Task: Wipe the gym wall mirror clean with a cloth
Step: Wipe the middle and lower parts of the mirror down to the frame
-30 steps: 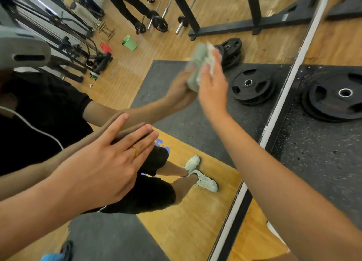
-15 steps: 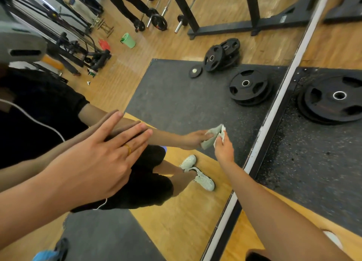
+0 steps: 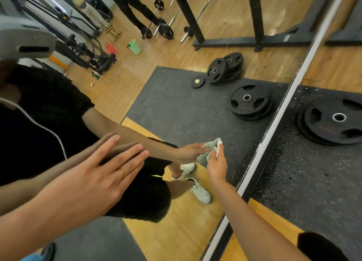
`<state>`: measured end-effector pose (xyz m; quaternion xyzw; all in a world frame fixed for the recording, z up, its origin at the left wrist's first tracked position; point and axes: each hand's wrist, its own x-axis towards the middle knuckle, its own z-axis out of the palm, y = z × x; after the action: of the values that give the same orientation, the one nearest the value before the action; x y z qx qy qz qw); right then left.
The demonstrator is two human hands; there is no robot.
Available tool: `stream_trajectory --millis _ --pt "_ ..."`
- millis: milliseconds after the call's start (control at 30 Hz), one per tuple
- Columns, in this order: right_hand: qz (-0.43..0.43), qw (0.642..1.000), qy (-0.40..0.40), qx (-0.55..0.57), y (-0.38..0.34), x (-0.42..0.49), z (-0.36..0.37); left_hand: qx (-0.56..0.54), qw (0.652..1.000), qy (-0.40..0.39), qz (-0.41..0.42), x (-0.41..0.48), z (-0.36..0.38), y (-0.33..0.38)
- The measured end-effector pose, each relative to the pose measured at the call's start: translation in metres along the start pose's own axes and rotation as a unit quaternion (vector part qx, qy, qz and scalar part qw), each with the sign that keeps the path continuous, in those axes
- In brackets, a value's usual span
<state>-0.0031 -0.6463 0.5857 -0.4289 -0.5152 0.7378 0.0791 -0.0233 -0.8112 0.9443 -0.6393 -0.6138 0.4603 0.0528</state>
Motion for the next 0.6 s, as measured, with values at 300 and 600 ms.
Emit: stream_trajectory --millis 300,600 --pt "-0.05 0.999 -0.014 0.005 -0.027 0.013 -0.034 -0.06 0.989 0.059 -0.118 0.081 -0.064 -0.016" --pt "-0.032 0.999 0.04 -0.003 -0.061 0.077 -0.129 -0.035 0.974 0.01 -0.222 0.147 -0.061 -0.055"
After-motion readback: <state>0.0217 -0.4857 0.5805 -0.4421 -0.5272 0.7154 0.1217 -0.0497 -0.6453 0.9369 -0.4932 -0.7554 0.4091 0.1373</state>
